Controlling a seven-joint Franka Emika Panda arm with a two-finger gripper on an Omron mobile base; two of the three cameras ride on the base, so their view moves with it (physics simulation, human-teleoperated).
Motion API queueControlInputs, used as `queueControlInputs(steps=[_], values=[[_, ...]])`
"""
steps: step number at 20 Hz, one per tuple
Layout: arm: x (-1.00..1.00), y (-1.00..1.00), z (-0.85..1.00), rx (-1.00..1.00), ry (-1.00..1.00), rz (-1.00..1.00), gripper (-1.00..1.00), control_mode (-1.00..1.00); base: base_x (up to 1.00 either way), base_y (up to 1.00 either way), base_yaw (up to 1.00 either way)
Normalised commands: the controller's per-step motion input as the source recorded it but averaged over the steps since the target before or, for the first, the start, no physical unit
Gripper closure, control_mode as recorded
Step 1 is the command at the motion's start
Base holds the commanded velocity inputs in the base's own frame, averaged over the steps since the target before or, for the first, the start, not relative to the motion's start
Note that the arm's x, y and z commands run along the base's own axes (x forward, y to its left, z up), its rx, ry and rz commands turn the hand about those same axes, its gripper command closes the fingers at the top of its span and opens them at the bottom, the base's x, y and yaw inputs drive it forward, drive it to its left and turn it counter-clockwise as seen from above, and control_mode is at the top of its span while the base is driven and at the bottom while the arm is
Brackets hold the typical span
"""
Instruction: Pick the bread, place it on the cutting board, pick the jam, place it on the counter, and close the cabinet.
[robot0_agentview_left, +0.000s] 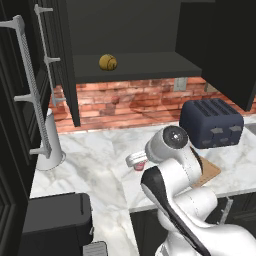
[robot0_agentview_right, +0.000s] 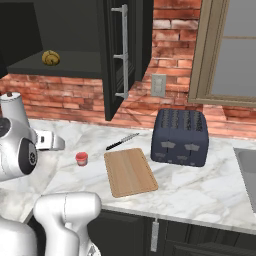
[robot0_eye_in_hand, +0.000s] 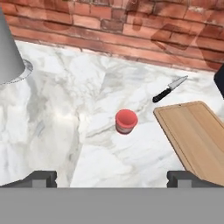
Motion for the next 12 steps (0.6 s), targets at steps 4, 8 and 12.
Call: queueControlInputs(steps=[4,8,12], values=[[-0.26,-0.09,0.23,0.0,0.0,0.04,-1.0,-1.0,0.0,0.0,0.0],[-0.27,-0.08,0.27,0.02,0.0,0.04,-1.0,-1.0,0.0,0.0,0.0],[-0.3,-0.07,0.34,0.03,0.0,0.02,-1.0,-1.0,0.0,0.0,0.0]])
